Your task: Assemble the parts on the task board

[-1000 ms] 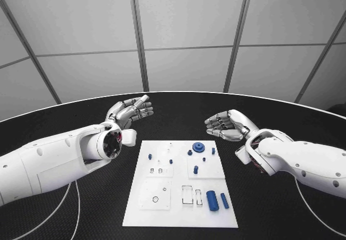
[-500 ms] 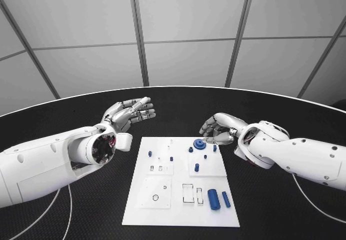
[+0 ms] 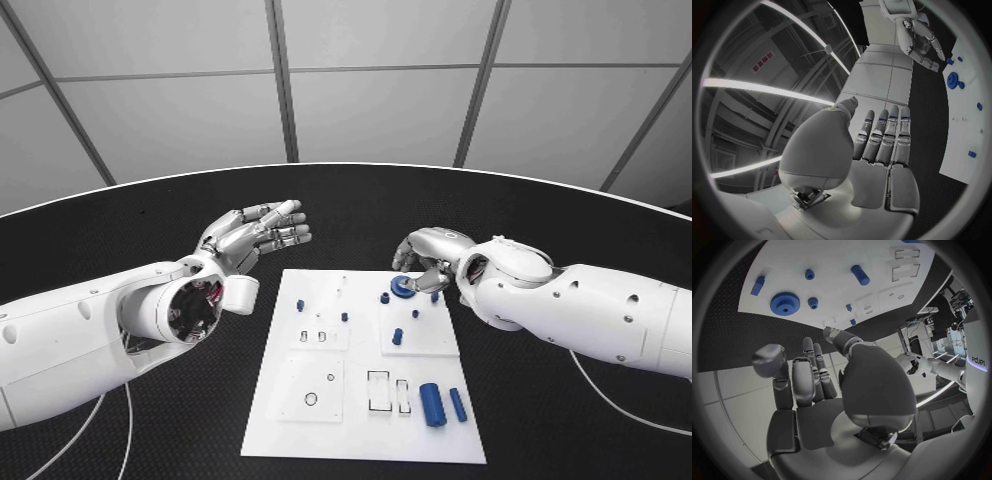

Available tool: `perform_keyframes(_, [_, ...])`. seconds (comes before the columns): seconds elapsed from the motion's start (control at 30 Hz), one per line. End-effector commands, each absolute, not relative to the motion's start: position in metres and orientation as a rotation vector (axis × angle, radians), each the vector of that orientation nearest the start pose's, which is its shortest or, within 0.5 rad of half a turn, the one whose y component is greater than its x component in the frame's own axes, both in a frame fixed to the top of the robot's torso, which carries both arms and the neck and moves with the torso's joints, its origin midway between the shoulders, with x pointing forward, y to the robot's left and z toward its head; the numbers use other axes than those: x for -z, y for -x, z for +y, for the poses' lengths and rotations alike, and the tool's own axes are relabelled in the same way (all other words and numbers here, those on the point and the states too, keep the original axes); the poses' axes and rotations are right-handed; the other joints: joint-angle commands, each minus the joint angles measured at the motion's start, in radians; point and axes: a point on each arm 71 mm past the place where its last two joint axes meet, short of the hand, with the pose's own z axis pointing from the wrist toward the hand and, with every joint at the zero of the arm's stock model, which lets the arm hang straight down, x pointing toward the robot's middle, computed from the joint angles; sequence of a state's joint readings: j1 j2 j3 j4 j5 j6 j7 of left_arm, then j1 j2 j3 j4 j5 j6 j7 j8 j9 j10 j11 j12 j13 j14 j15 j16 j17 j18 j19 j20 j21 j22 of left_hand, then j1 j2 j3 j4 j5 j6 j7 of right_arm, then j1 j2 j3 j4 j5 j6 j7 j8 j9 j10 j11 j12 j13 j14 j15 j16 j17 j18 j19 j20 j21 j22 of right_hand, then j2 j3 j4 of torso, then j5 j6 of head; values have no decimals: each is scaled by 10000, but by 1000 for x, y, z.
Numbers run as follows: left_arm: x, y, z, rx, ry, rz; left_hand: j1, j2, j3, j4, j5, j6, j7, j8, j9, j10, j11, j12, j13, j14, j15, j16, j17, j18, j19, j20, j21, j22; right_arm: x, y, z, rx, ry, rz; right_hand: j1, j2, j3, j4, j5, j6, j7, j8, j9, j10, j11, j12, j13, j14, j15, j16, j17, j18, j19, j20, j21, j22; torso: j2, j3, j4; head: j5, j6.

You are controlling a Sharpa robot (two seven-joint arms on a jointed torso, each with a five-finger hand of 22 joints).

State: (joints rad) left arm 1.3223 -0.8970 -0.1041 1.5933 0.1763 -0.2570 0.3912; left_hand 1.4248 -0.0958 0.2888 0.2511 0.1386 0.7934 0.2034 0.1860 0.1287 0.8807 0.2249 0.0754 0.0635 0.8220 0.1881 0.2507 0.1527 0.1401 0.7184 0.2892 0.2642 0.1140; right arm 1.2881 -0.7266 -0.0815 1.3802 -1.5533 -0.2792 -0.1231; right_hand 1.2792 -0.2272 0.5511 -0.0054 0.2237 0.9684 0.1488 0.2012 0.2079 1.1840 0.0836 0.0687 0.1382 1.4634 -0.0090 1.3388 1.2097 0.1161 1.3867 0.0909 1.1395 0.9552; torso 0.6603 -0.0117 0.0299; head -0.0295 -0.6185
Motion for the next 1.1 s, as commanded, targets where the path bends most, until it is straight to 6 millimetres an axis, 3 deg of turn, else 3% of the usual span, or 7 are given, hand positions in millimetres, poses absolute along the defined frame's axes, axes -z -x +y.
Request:
perform_keyframes(0.03, [138, -487, 215, 16588, 12076, 13840, -15, -78, 56, -8, -36, -67, 691, -51, -10, -59, 19, -65, -7, -79, 25, -65, -9, 150, 80, 4, 43, -9, 164, -522, -177, -4986, 3125, 16272, -34, -113, 28, 72, 26, -152, -36, 38, 40, -150, -31, 44, 33, 585, 38, 234, 226, -151, 207, 7, 460, 586, 168, -58, 69, -55, 17])
perform_keyframes(0.3, [129, -484, 213, 16741, 11924, 13860, -32, -91, 62, -10, -38, -80, 695, -60, -13, -68, 27, -75, -3, -151, 43, -115, -22, 150, 78, 6, 40, -17, 166, -523, -170, -4446, 3629, 16518, -65, -169, 28, 176, 177, -308, -125, 65, 117, -350, -27, 38, 78, 534, 40, 335, 189, -443, 768, 0, 1784, 2361, 398, -138, 112, -82, 96])
perform_keyframes(0.4, [127, -483, 212, 16782, 11885, 13869, -39, -95, 65, -10, -39, -64, 697, -58, -10, -68, 29, -77, -2, -175, 49, -133, -26, 150, 76, 6, 38, -20, 167, -524, -168, -4373, 3752, 16619, -71, -161, 38, 207, 257, -342, -158, 82, 144, -356, -36, 59, 107, 531, 30, 384, 220, -413, 760, -9, 1746, 2258, 458, -157, 132, -95, 90])
perform_keyframes(0.73, [123, -482, 211, 16847, 11829, 13914, -63, -107, 79, -13, -39, -82, 701, -69, -14, -73, 38, -84, 1, -279, 73, -209, -47, 139, 49, 9, 19, -39, 168, -525, -163, -4346, 3934, 16750, -120, -167, 32, 264, 381, -329, -185, 136, 195, -362, -46, 84, 155, 534, 15, 454, 267, -350, 697, -24, 1587, 1981, 729, -225, 210, -176, 247])
perform_keyframes(1.1, [122, -482, 212, 16859, 11817, 13941, -70, -111, 83, -15, -40, -92, 703, -75, -16, -80, 42, -88, 1, -310, 80, -232, -53, 134, 37, 10, 11, -46, 169, -526, -161, -4348, 3958, 16744, -100, -119, 63, 276, 404, -302, -197, 170, 222, -390, -44, 81, 167, 532, 20, 472, 270, -343, 688, -23, 1570, 1950, 914, -248, 294, -216, 314])
